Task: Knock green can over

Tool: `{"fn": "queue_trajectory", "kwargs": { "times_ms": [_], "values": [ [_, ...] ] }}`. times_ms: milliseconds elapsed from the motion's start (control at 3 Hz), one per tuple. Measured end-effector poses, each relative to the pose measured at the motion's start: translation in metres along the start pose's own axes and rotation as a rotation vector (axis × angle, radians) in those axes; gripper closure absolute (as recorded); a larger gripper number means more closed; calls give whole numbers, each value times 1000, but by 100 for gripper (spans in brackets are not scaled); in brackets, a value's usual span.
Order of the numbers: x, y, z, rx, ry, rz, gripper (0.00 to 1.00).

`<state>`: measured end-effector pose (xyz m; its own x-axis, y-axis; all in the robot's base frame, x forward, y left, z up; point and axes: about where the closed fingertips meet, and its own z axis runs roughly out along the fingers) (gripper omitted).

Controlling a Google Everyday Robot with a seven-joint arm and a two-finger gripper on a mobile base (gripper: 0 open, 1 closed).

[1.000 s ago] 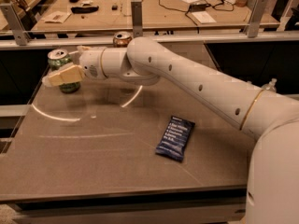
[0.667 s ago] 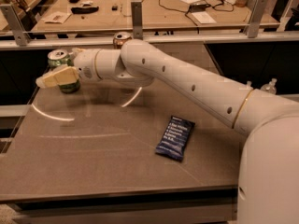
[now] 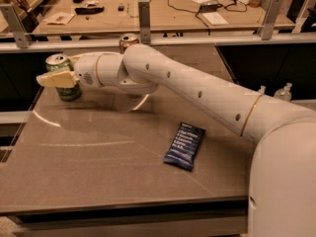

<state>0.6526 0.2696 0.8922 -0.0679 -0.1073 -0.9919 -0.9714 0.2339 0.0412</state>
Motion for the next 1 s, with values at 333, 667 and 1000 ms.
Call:
{"fn": "queue_trajectory", "kwargs": {
  "times_ms": [333,667,1000],
  "values": [
    [-2,-1,-4,21,-39,14,64],
    [-9,-4,-14,59,-100,11,88],
    [-28,-9,-37,86,-121,-66,100]
  ]
}}
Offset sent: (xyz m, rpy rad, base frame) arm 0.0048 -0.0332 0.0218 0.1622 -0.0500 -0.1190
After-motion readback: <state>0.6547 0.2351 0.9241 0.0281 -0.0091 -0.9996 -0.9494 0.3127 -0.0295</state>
